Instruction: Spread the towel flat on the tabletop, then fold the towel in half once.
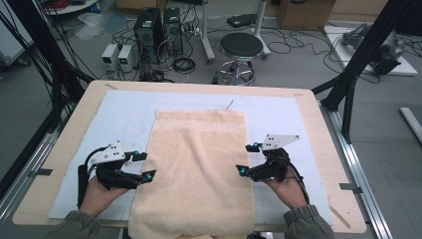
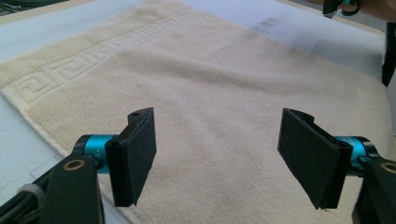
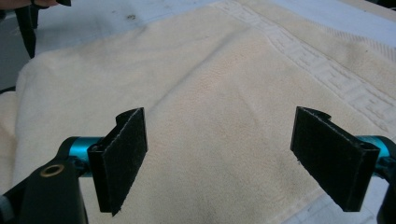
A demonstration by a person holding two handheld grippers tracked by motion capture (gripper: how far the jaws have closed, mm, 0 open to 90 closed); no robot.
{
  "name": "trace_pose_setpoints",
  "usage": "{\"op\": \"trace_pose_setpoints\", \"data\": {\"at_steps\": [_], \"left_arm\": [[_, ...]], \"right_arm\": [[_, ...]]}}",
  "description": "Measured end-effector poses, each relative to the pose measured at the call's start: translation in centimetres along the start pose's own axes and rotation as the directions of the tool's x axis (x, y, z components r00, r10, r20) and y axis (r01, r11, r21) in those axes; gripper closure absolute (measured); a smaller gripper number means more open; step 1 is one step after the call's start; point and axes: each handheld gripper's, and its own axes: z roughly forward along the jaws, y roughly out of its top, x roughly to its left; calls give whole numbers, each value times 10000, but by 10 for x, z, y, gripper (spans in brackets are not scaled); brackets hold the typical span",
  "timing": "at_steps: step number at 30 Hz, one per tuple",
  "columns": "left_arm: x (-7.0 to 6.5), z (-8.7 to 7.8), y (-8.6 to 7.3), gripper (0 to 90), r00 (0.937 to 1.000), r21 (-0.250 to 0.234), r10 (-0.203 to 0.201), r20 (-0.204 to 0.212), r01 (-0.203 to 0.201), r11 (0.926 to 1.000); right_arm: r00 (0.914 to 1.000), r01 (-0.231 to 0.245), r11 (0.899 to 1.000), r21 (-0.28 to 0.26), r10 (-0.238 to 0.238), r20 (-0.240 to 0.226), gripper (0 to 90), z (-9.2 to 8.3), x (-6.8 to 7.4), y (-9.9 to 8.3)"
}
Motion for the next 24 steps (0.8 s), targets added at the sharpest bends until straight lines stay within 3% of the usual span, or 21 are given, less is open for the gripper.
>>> {"op": "trace_pose_setpoints", "data": {"at_steps": [12, 21, 24], "left_arm": [[16, 4, 15, 284, 9996, -90, -129, -241, 127, 9999], [35, 7, 57, 291, 9976, -381, 225, -649, -250, 9990], [44, 12, 68, 293, 9961, -471, 253, -847, -294, 9985]], "right_arm": [[9999, 122, 9996, 240, -121, -22, 183, 0, -3, 12], [9993, 266, 9996, 97, -268, 278, 191, -4, -23, 40], [9985, -53, 10000, 45, 51, 551, 199, -4, -36, 49]]}}
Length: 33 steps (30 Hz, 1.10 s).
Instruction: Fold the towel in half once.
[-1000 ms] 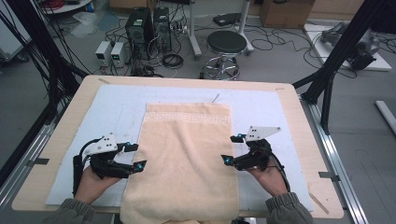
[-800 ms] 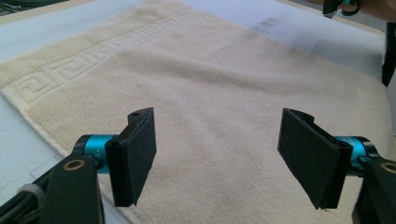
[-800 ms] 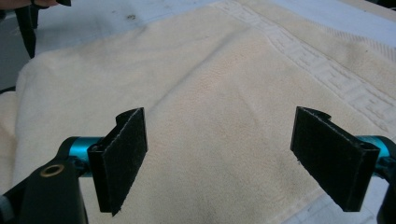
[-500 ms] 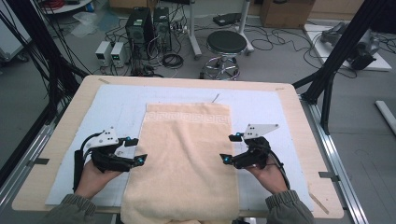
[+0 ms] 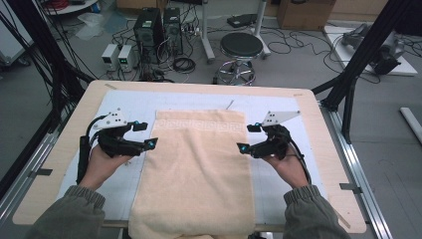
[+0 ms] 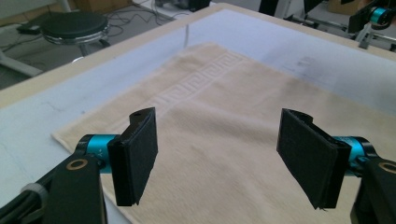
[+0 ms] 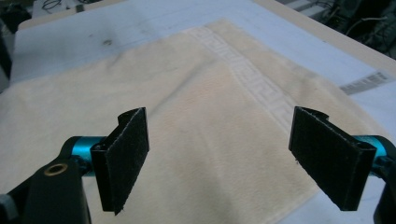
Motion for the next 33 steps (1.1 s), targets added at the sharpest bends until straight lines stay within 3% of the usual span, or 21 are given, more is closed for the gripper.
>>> {"op": "trace_pose_setpoints", "data": {"at_steps": [5, 11, 18, 26, 30, 33], "left_arm": [[16, 19, -3, 314, 9994, 255, -237, -240, 243, 9994], [30, 42, -18, 354, 9967, 863, -483, -648, 538, 9948], [46, 63, -34, 393, 9903, 1560, -973, -988, 1120, 9814], [47, 85, -52, 468, 9825, 2222, -1375, -1260, 1630, 9613], [49, 92, -59, 482, 9802, 2655, -1434, -1363, 1756, 9480], [47, 94, -60, 522, 9795, 2738, -1206, -1616, 1619, 9481]], "right_arm": [[9981, -261, 9996, 73, 257, 556, 245, 11, -18, 3], [9911, -787, 9936, 807, 693, 1135, 279, 40, -41, -11], [9833, -1016, 9882, 1150, 822, 1626, 398, 60, -54, -25], [9748, -1612, 9773, 1378, 1359, 1769, 468, 70, -64, -42], [9711, -1588, 9756, 1518, 1266, 2021, 500, 75, -63, -42], [9667, -1791, 9664, 1843, 1380, 2156, 504, 80, -65, -46]]}}
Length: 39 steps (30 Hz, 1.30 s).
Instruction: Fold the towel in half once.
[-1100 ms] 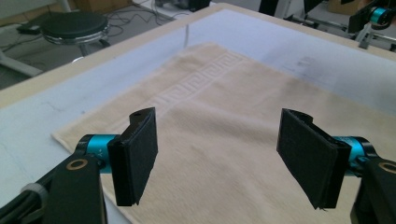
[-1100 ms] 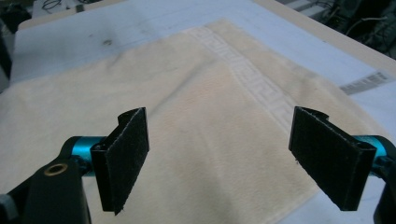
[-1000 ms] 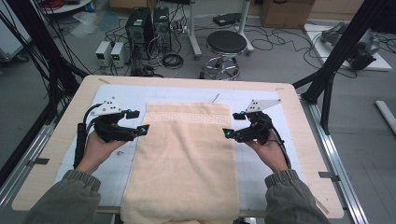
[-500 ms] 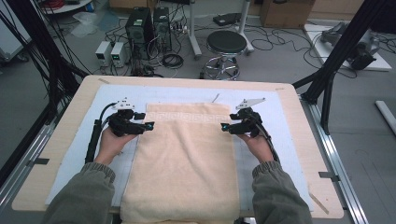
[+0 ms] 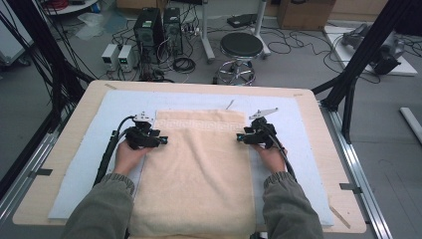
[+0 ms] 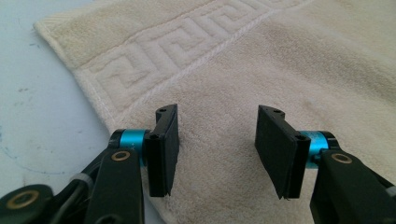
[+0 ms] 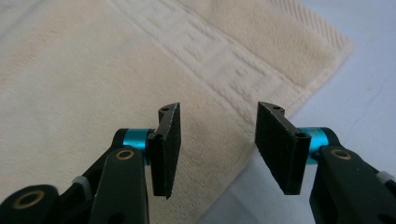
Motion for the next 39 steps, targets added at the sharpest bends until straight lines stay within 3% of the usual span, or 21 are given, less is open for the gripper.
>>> {"op": "trace_pose_setpoints", "data": {"at_steps": [5, 8, 10, 13, 18, 24, 28, 32, 34, 36, 39], "left_arm": [[-2, 0, 1, 647, 9983, 177, 243, -536, -234, 9996], [-5, 1, 2, 708, 9974, 143, 164, -700, -154, 9998], [-6, 1, 2, 793, 9981, 144, 110, -600, -102, 9998], [-5, 1, 2, 838, 9989, 162, 65, -458, -57, 9999], [-2, -3, 3, 857, 9996, 139, 73, -266, -69, 9999], [2, -23, 8, 859, 9999, -505, 80, 111, -74, 9987], [0, -37, 10, 859, 9988, -694, 316, 374, -289, 9972], [-3, -56, 13, 859, 9973, -1151, 518, 524, -455, 9923], [-8, -66, 12, 859, 9938, -1227, 932, 608, -853, 9888], [-11, -73, 9, 859, 9917, -1411, 1054, 739, -942, 9855], [-20, -83, -1, 859, 9857, -1619, 1358, 998, -1186, 9797]], "right_arm": [[9990, 114, 9999, -114, -109, 433, 632, 1, 4, -4], [9999, -88, 10000, -12, 88, 130, 725, 1, 5, -4], [9998, -174, 9998, -59, 174, 6, 762, 2, 4, -4], [9980, -446, 9990, -30, 445, -440, 846, 2, 2, -5], [9915, -804, 9967, -89, 790, -1032, 858, -2, -2, -6], [9865, -777, 9957, -495, 696, -1479, 860, -13, -2, -3], [9825, -571, 9944, -893, 401, -1818, 859, -25, 3, 2], [9726, -504, 9878, -1476, 150, -2320, 859, -45, 9, 6], [9664, -111, 9868, -1618, -310, -2553, 859, -58, 15, 8], [9612, 341, 9852, -1677, -783, -2645, 859, -70, 21, 8], [9522, 650, 9824, -1750, -1135, -2837, 859, -91, 32, 1]]}}
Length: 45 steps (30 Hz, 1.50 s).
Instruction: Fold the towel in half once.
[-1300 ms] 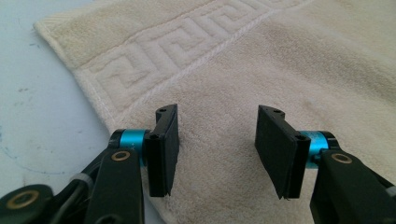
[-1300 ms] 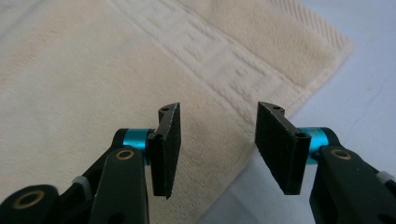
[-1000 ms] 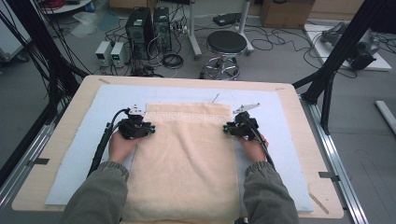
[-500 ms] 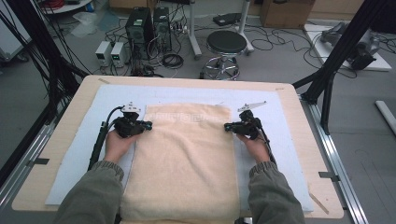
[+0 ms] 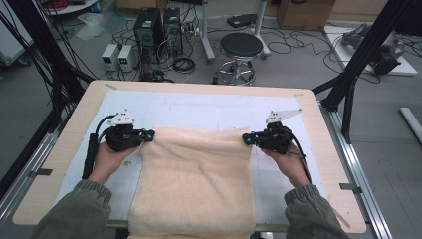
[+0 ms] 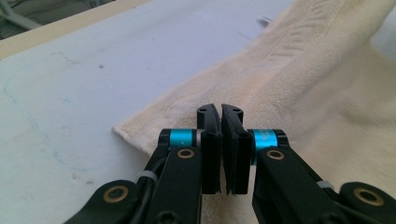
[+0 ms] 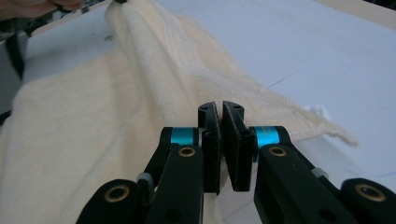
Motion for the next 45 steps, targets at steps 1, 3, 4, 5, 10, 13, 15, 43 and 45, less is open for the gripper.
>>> {"op": "trace_pose_setpoints", "data": {"at_steps": [1, 3, 4, 5, 10, 13, 15, 43, 45], "left_arm": [[-6, -5, -4, 859, 9997, -27, 200, 132, -200, 9998], [-18, -11, -10, 859, 9981, -74, 561, 260, -559, 9984], [-25, -15, -14, 858, 9965, -120, 776, 299, -773, 9969], [-31, -19, -17, 858, 9954, -150, 877, 384, -872, 9961], [-54, -37, -41, 848, 9912, -168, 1036, 820, -1026, 9946], [-63, -40, -56, 772, 9864, 128, 1059, 1254, -1083, 9940], [-65, -43, -59, 648, 9855, 269, 923, 1421, -970, 9949], [-25, 19, -49, 759, 9946, 1448, 224, 1012, -370, 9888], [-26, 16, -48, 812, 9951, 1268, 217, 965, -339, 9913]], "right_arm": [[9999, 127, 9999, -31, -127, -16, 859, -4, 4, -1], [9996, 144, 9999, 78, -142, -233, 859, -14, 17, -4], [9991, 290, 9996, 41, -288, -302, 859, -17, 24, -5], [9985, 402, 9992, -52, -404, -359, 859, -21, 32, -8], [9956, 622, 9976, 300, -599, -719, 859, -25, 62, -30], [9938, 530, 9968, 606, -467, -1007, 852, -23, 73, -49], [9929, 432, 9956, 829, -336, -1137, 782, -23, 76, -57], [9983, -567, 9868, 1518, 537, 242, 743, 32, 22, -66], [9986, -515, 9890, 1388, 491, 207, 769, 29, 23, -65]]}}
